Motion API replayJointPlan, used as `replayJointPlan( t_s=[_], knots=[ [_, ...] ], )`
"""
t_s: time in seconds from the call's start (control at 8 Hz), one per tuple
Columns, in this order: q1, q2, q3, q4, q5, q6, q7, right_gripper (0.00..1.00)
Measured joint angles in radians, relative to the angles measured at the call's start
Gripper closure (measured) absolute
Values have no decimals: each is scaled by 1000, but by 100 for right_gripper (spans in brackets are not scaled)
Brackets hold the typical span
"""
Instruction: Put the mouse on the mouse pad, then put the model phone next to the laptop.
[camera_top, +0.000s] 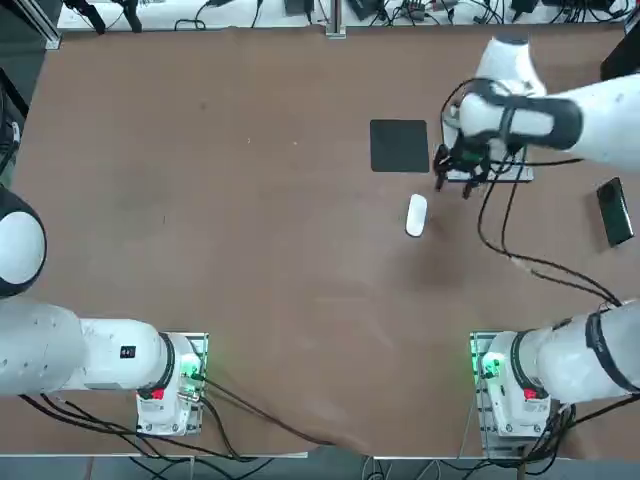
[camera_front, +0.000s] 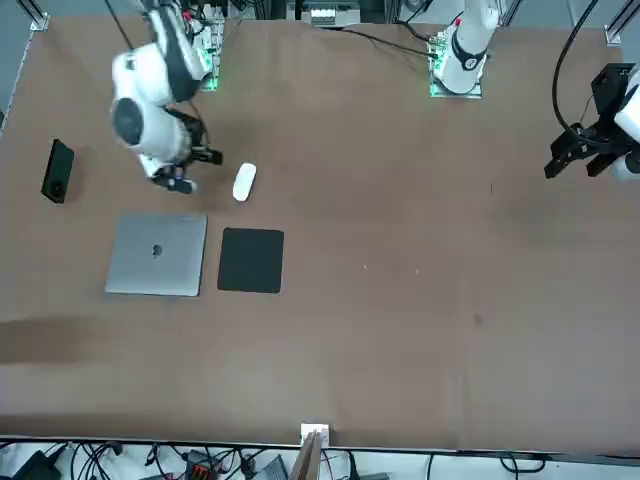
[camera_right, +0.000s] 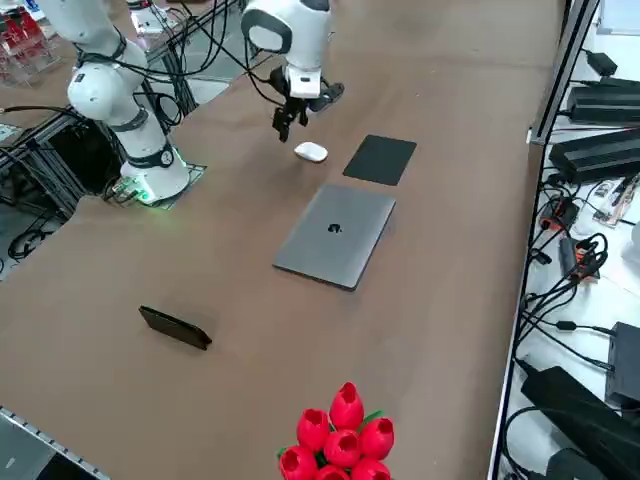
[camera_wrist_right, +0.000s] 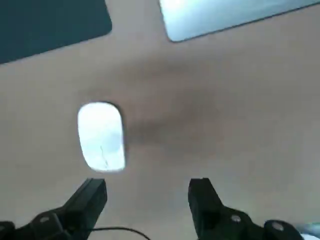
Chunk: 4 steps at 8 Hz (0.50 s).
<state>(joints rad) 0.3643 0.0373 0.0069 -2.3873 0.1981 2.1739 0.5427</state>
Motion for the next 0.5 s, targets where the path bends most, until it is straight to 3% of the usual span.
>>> replayJointPlan(
  t_s=[0.5],
  knots=[
    [133, 115, 0, -57, 1, 349, 224, 0]
  ],
)
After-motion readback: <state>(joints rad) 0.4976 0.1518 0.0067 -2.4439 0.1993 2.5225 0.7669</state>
